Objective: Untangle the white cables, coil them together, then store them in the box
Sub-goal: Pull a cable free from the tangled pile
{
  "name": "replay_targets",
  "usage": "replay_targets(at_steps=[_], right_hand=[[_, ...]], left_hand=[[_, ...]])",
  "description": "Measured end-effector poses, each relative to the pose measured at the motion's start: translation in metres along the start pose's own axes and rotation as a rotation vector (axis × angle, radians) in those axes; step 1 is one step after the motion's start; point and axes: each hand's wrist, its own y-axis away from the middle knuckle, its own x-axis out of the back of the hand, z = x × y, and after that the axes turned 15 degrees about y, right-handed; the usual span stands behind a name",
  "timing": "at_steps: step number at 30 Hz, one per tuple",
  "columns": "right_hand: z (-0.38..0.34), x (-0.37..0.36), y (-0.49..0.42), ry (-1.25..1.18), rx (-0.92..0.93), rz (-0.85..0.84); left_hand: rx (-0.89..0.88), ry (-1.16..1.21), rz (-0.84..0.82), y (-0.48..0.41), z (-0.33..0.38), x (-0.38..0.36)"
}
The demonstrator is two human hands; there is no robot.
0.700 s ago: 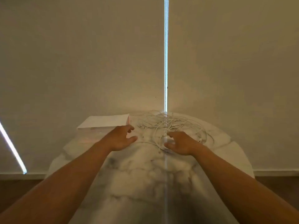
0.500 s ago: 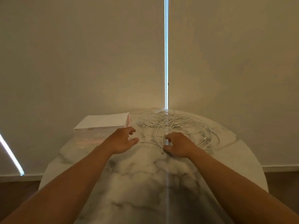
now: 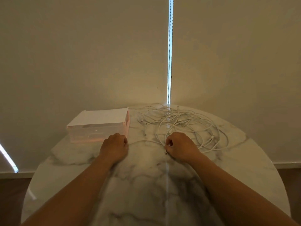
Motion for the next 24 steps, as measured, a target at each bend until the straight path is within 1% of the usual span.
replay_targets(at_steps=[2,5,7,10,16,18,22,24], right_hand=[[0.0,0.0,0.002,-0.009,0.016,-0.009],[0.002,0.002,0.007,0.037,0.053,-0.031],[0.004,0.002,0.01,0.044,0.068,-0.029],[0.006,-0.002,0.014,0.035,0.09,-0.035],[0.009,0.0,0.013,0.028,0.055,-0.017],[0.011,0.002,0.013,-0.02,0.042,0.029],[0.011,0.004,0.014,-0.14,-0.004,0.242],[0.012,0.006,0.011,-0.143,-0.038,0.29]], left_hand=[[0.027,0.093,0.023,0.001,-0.001,-0.002],[0.025,0.165,0.07,0.005,-0.001,-0.005],[0.024,0.228,0.12,0.008,0.001,-0.005],[0.051,0.393,0.215,0.012,0.006,0.0],[0.071,0.673,0.342,0.021,0.011,0.007],[0.083,0.745,0.332,0.02,0.01,0.006],[0.078,0.86,0.188,0.024,0.006,0.005],[0.077,0.899,0.183,0.024,0.005,0.006]])
